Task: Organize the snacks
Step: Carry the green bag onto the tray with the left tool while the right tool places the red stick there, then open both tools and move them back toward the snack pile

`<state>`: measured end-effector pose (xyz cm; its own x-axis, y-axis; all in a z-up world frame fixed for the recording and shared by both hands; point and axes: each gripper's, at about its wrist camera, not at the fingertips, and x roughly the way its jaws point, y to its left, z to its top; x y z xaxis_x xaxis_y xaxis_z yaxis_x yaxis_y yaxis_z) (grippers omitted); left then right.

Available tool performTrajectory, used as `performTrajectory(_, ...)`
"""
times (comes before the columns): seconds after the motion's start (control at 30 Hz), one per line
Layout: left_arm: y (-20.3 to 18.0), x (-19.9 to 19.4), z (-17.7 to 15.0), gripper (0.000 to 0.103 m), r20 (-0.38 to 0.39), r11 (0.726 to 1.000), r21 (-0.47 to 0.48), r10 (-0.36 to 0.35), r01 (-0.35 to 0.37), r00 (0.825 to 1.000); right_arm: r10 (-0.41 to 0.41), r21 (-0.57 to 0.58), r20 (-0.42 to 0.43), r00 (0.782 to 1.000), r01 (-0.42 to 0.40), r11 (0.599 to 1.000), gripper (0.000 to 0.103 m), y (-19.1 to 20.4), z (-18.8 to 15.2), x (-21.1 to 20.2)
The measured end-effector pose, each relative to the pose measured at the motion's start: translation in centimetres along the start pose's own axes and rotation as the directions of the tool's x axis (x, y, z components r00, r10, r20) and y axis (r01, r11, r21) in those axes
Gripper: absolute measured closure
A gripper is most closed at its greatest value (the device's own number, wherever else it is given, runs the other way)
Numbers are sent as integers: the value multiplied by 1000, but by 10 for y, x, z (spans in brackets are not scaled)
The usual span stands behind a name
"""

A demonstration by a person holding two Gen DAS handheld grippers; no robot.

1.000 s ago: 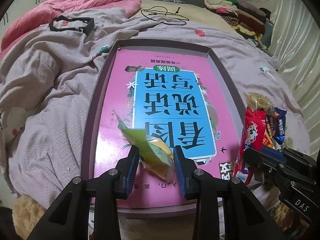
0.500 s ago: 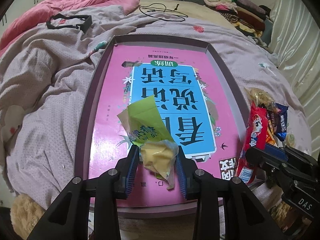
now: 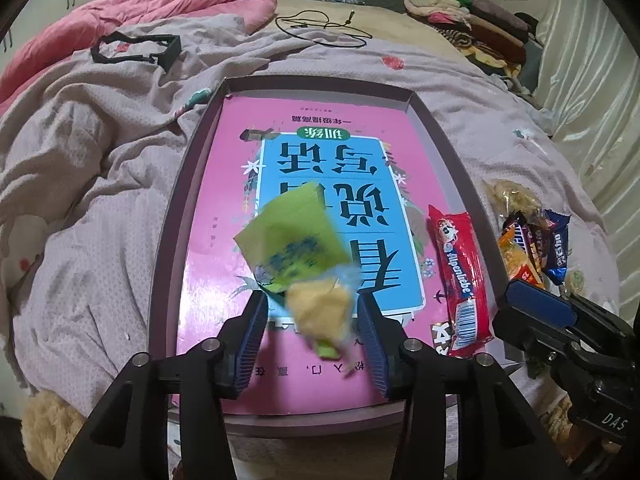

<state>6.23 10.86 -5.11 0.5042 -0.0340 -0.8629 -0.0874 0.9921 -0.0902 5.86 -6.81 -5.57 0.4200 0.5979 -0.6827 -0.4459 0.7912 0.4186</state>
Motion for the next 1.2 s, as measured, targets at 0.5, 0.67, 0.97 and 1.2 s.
performTrajectory(0.5, 0, -16, 5, 38, 57, 999, -15, -32, 33, 998, -24, -7, 58, 998, 25, 1000, 57, 0, 0, -18)
performTrajectory(0.67, -3, -27, 8, 34, 92, 999, -13, -50, 52, 995, -40, -14, 95, 995, 42, 999, 54, 0, 1, -28)
performTrajectory(0.97, -14, -44, 11, 26, 134, 998, -7, -62, 64, 989, -69, -8, 160, 985, 71, 997, 43, -4, 1, -47)
performTrajectory(1.2, -31, -51, 9, 25, 134, 994, 40, -109, 105, 985, -110, -10, 210, 972, 115, 993, 41, -8, 1, -63)
